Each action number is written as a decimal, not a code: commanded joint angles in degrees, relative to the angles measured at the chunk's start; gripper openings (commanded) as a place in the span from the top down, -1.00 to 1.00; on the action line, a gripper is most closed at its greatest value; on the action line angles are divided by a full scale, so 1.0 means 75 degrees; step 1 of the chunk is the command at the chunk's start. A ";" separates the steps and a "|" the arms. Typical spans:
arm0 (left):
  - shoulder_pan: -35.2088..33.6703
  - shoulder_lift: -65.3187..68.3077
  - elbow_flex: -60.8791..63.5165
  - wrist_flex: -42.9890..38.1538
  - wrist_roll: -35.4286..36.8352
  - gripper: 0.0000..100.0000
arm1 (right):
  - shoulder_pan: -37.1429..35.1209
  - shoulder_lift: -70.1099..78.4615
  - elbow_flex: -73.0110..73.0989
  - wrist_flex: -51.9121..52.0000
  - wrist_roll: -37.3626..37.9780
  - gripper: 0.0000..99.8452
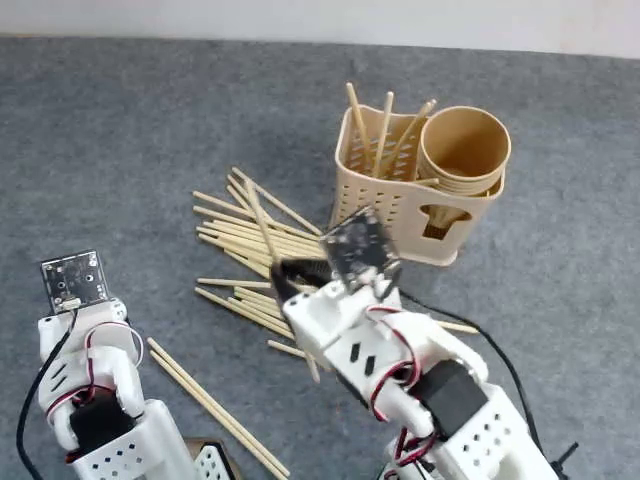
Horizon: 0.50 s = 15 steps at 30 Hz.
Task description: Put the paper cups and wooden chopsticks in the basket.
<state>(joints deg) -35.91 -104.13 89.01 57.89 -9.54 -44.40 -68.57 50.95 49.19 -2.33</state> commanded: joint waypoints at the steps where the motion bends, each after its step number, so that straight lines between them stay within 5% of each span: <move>1: -0.0088 -0.0064 -0.0064 -0.0141 0.0070 0.84 | 0.0557 -0.0193 -0.0486 -0.0955 -0.0059 0.99; 9: -0.0076 -0.0064 -0.0064 -0.0141 0.0070 0.84 | 0.2338 -0.0170 -0.0440 -0.4448 -0.0059 0.99; 15: -0.0053 -0.0064 -0.0064 -0.0141 0.0070 0.84 | 0.2725 0.0018 -0.0428 -0.6476 -0.0059 0.99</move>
<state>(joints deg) -35.91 -104.13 89.01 57.89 -9.54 -25.05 -68.75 50.59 7.08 -2.33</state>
